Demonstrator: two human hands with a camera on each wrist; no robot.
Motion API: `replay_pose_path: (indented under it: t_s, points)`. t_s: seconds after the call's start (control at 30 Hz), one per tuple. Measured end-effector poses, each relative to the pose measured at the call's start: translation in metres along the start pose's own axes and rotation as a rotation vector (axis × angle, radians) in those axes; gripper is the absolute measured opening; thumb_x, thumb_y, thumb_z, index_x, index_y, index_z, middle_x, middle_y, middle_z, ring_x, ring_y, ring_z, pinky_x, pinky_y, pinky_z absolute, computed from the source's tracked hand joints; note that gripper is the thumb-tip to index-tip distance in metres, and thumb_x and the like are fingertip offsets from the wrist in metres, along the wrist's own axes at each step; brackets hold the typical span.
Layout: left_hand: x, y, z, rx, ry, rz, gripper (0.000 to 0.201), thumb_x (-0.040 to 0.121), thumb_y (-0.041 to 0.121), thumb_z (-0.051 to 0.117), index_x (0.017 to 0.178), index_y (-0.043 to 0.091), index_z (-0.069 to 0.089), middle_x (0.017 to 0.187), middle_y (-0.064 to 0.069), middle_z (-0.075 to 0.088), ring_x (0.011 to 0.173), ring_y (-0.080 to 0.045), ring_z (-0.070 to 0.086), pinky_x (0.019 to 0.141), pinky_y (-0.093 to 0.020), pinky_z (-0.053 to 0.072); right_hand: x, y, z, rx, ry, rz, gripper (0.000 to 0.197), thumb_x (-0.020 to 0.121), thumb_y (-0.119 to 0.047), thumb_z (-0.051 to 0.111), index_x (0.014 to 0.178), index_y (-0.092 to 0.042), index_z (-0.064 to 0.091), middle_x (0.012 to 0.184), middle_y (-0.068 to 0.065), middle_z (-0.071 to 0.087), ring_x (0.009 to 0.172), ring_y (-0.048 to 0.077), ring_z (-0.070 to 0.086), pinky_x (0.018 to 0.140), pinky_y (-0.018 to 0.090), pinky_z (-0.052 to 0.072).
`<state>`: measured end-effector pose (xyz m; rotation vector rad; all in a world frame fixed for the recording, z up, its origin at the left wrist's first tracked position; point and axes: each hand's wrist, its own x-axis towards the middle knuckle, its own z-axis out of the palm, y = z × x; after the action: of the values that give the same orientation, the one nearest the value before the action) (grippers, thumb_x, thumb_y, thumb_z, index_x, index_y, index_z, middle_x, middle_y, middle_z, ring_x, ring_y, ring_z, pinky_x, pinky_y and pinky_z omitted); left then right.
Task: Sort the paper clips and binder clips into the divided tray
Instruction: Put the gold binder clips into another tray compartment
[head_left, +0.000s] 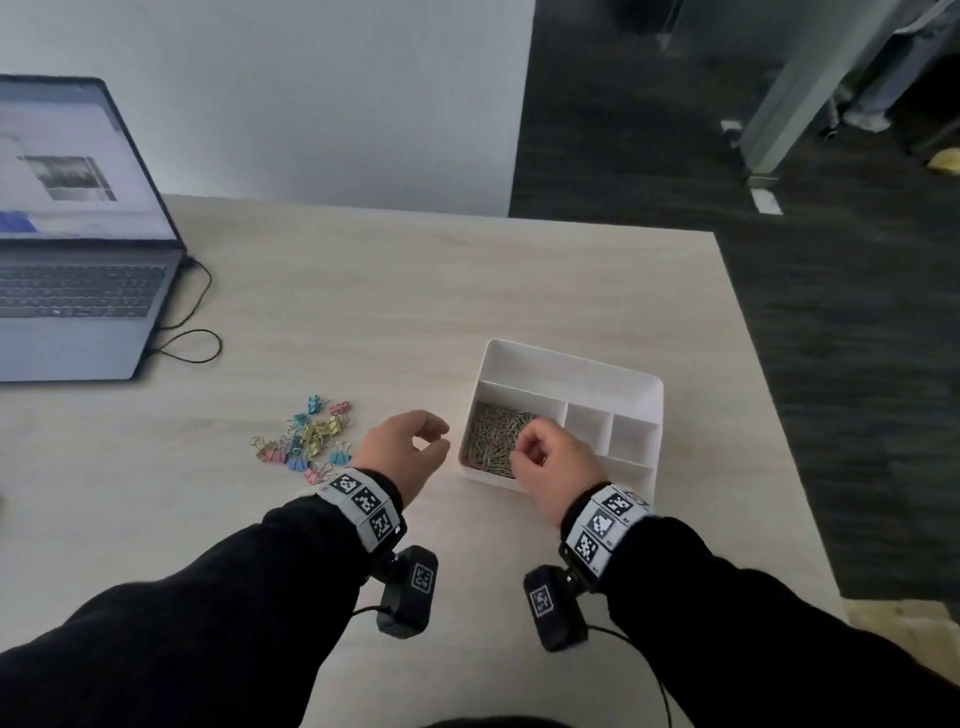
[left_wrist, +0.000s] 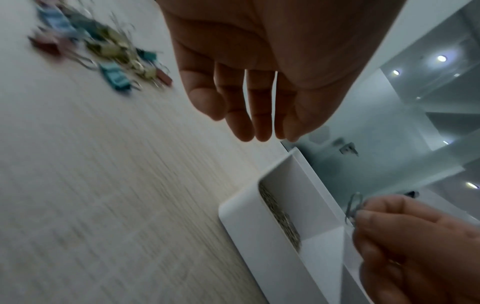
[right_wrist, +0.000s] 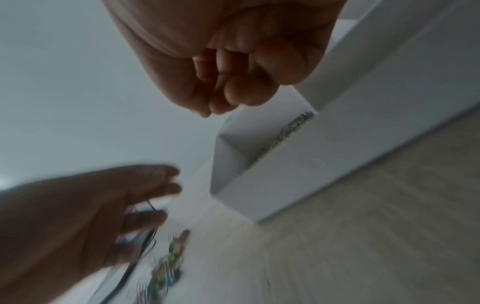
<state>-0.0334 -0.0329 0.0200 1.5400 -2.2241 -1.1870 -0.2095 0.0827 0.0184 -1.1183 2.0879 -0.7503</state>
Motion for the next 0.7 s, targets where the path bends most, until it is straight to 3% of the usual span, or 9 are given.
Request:
replay_pose_path:
  t_s: [0.2, 0.33, 0.47, 0.6, 0.7]
  points:
    - [-0.011, -0.034, -0.037, 0.034, 0.058, -0.104, 0.015, 0.088, 0.029, 0.062, 0.102, 0.033, 0.063, 0.095, 0.015, 0.064, 0.08, -0.003, 0.059, 0.066, -0.017, 0.041, 0.026, -0.011, -0.003, -0.048, -0.084, -0.033, 0.005, 0.083, -0.029, 0.063, 0.078, -0.03, 0.06, 0.067, -0.007, 0.064, 0.063, 0.014, 0.062, 0.065, 0.035, 0.057]
    - [-0.015, -0.071, -0.065, 0.144, 0.095, -0.168, 0.024, 0.084, 0.026, 0.065, 0.108, 0.028, 0.065, 0.1, 0.011, 0.061, 0.085, -0.009, 0.057, 0.077, -0.023, 0.043, 0.035, -0.038, 0.018, -0.085, -0.124, -0.104, 0.004, 0.084, -0.024, 0.064, 0.08, -0.024, 0.063, 0.068, -0.009, 0.064, 0.057, 0.001, 0.055, 0.063, 0.021, 0.048]
    - [-0.014, -0.113, -0.094, 0.195, 0.1, -0.287, 0.038, 0.082, 0.027, 0.067, 0.119, 0.028, 0.058, 0.117, 0.002, 0.054, 0.088, -0.011, 0.055, 0.078, -0.024, 0.043, 0.044, -0.067, 0.06, -0.087, -0.184, -0.187, 0.003, 0.081, -0.027, 0.066, 0.082, -0.026, 0.063, 0.075, -0.009, 0.067, 0.058, 0.003, 0.054, 0.064, 0.023, 0.048]
    - [-0.004, -0.153, -0.114, 0.191, 0.051, -0.366, 0.055, 0.081, 0.026, 0.066, 0.133, 0.028, 0.048, 0.136, -0.003, 0.043, 0.092, -0.017, 0.059, 0.08, -0.028, 0.048, 0.052, -0.088, 0.099, -0.189, -0.331, -0.23, 0.019, 0.083, -0.028, 0.064, 0.102, -0.029, 0.063, 0.097, -0.01, 0.06, 0.064, -0.003, 0.047, 0.071, 0.021, 0.04]
    - [0.008, -0.173, -0.125, 0.168, 0.019, -0.35, 0.054, 0.082, 0.029, 0.064, 0.134, 0.03, 0.047, 0.134, -0.001, 0.045, 0.098, -0.019, 0.06, 0.086, -0.033, 0.052, 0.058, -0.102, 0.119, -0.303, -0.402, -0.178, 0.033, 0.086, -0.031, 0.061, 0.119, -0.029, 0.057, 0.112, -0.008, 0.052, 0.075, 0.002, 0.049, 0.084, 0.026, 0.046]
